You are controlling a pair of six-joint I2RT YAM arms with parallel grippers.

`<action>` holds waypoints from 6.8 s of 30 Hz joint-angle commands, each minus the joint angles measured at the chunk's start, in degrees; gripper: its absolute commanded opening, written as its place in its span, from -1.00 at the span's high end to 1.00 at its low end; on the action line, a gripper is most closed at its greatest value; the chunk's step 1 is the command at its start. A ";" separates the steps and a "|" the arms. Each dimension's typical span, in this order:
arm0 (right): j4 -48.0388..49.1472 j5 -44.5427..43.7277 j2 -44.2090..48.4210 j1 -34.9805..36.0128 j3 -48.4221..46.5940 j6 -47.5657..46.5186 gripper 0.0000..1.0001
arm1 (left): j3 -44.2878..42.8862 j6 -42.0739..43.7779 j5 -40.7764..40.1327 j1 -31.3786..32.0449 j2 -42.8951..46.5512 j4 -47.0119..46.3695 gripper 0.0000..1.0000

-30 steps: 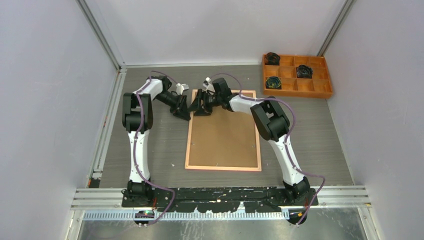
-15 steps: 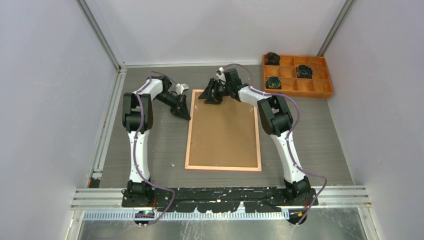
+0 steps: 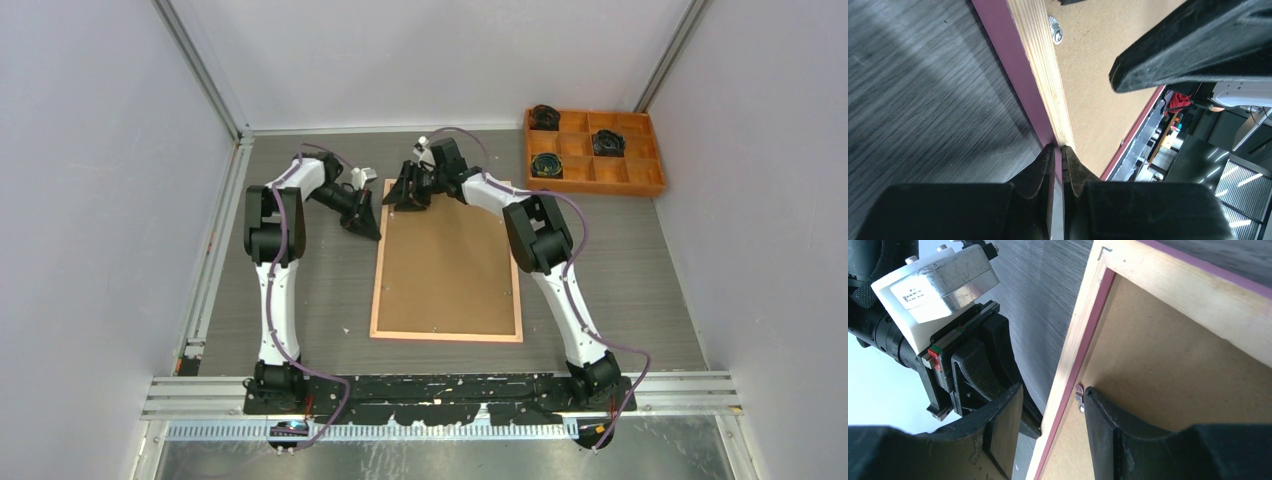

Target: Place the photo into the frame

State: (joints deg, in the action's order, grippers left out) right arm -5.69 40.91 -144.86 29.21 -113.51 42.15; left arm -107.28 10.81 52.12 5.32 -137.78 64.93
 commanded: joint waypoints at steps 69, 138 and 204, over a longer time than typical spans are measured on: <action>1.91 -37.49 47.38 -15.83 50.97 2.43 -0.87 | 25.40 11.32 -21.30 4.33 20.89 -7.10 0.45; -17.35 -19.60 76.40 -15.22 74.98 10.62 -1.00 | 12.52 12.19 -27.28 -15.80 13.75 -4.02 0.68; -1.56 -30.15 26.32 14.63 28.48 16.28 -0.71 | 34.47 11.90 -11.42 -8.49 20.93 -6.48 0.86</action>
State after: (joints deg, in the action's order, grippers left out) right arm -8.19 11.88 -117.54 43.09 -81.54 58.50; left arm -74.30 22.26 43.00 -3.51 -116.60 61.10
